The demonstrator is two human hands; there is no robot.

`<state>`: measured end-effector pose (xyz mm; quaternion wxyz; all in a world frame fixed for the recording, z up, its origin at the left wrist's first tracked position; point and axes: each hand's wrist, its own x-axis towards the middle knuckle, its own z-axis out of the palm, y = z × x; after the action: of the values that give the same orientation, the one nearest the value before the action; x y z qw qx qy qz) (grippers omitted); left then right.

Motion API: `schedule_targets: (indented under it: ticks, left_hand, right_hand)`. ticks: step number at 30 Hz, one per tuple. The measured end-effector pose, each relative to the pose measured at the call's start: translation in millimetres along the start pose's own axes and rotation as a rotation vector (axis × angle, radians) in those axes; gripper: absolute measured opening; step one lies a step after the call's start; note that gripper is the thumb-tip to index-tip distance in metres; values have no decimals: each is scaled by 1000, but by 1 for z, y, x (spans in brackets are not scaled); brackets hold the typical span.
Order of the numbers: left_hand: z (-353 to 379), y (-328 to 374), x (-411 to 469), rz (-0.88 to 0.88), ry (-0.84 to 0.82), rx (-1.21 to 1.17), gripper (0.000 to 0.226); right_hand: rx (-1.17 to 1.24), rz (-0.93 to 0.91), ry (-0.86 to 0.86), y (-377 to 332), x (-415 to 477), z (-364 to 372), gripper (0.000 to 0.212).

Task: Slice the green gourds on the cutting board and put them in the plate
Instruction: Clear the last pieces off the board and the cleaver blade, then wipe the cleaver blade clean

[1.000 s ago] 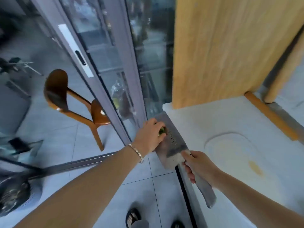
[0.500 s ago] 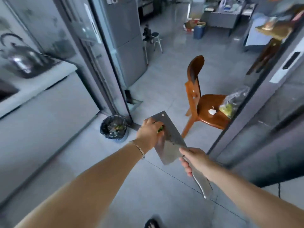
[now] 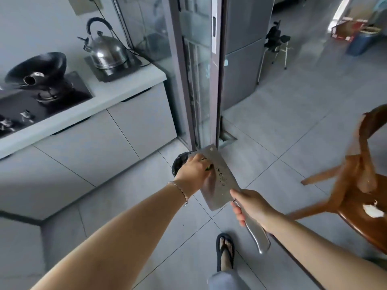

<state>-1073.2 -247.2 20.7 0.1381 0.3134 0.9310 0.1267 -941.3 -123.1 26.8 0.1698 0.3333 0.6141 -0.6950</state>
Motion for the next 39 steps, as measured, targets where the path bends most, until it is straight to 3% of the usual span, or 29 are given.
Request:
schedule_targets:
  ticks: [8,14,18,24,31,39]
  left_hand:
    - [-14,-64,152,-113,46,-24,37]
    - [8,-131,252,-191,15,-43,34]
    - [22,-163,278,-239,-107,15,36]
    - [29,-185,298,-308,-152,71,30]
    - [-7,-174,316,-152,-293,249,23]
    - [-36,-44,316,257,-378,339,20]
  right_hand:
    - [-127,4,-59,-101,157,-15,39]
    - [-157,56,8,-139,259,-15,36]
    - [-149,74,71,-145,296,-16,35]
    - [-196,101,140,-145,333,-4,36]
    - [-394,71,251,-153,328,-3,39]
    - [-553,103,452,-156,236,-56,35]
